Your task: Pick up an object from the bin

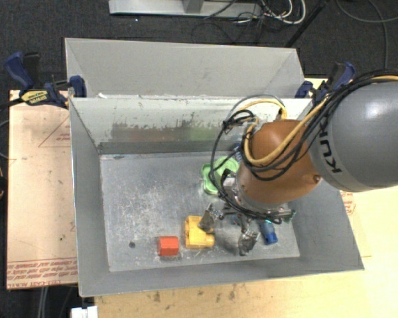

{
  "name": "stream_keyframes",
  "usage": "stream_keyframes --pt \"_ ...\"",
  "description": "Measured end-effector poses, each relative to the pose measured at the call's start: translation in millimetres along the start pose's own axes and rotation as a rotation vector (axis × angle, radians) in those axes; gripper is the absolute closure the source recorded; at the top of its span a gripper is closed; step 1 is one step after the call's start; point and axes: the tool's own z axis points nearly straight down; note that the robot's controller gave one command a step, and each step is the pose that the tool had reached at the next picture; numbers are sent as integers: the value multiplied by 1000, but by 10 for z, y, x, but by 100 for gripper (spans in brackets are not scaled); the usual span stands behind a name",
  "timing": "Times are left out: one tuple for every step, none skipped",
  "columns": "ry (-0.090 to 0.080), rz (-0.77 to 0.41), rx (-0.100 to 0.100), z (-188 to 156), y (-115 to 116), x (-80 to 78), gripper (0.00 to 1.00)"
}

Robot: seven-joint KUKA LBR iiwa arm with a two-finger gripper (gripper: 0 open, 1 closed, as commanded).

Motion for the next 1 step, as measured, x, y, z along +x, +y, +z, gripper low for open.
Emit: stream_keyframes --pt "-2 80 -13 -83 461 -474 0"
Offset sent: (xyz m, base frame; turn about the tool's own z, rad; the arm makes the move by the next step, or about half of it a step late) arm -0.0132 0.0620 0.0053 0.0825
